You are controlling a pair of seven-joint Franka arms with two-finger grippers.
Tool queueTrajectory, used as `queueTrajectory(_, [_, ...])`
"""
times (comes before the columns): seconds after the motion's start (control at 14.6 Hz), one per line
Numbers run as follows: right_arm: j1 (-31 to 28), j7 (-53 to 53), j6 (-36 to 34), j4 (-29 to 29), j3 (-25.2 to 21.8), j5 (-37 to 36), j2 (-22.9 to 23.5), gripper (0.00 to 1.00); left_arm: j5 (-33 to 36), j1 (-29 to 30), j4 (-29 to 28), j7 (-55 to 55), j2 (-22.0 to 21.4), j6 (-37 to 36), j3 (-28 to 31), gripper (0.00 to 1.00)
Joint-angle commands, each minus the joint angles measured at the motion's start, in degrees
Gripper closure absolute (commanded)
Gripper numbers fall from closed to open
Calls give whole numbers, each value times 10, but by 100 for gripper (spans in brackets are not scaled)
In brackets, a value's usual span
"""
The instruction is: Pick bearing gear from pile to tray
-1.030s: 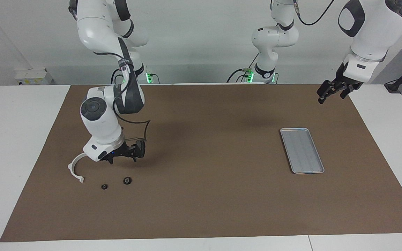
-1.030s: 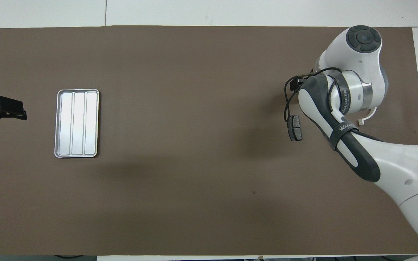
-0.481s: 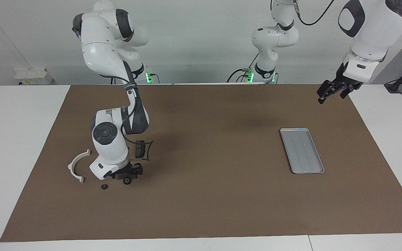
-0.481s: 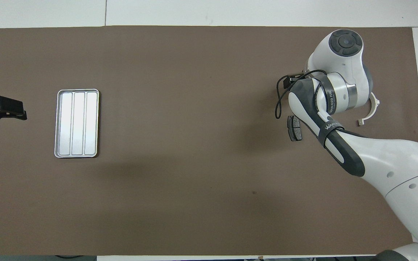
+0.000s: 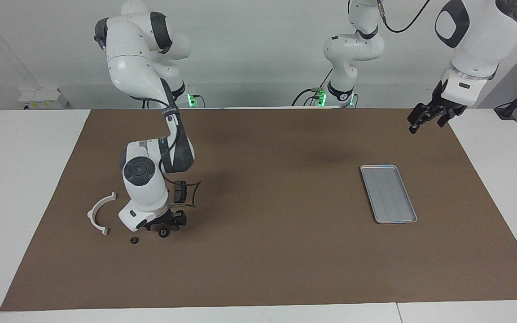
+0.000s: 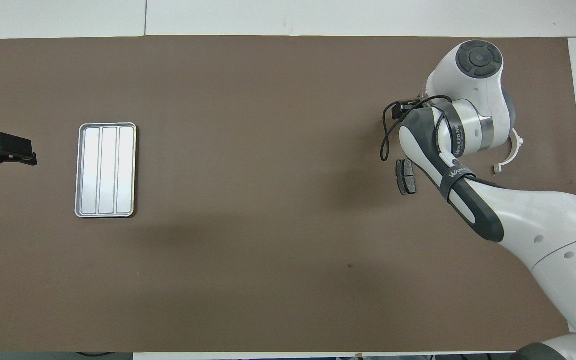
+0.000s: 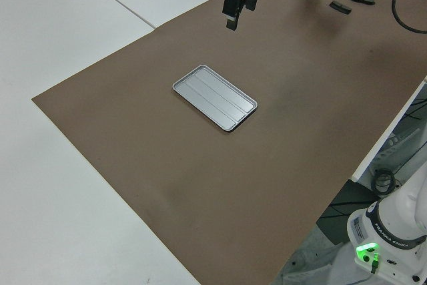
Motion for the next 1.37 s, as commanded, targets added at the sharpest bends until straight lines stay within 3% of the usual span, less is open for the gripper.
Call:
queueTrajectory(0.0, [-9, 17, 9, 12, 5, 1, 11, 2, -5, -3, -11, 3, -13, -1, 2, 0])
queueTrajectory(0.82, [-17, 20, 26, 11, 5, 30, 19, 3, -5, -2, -11, 3, -13, -1, 2, 0])
queueTrajectory(1.03, [-17, 28, 24, 6, 5, 30, 18, 9, -5, -2, -11, 3, -12, -1, 2, 0])
queueTrajectory(1.3, [-16, 41, 10, -3, 5, 45, 17, 9, -5, -2, -11, 3, -13, -1, 2, 0])
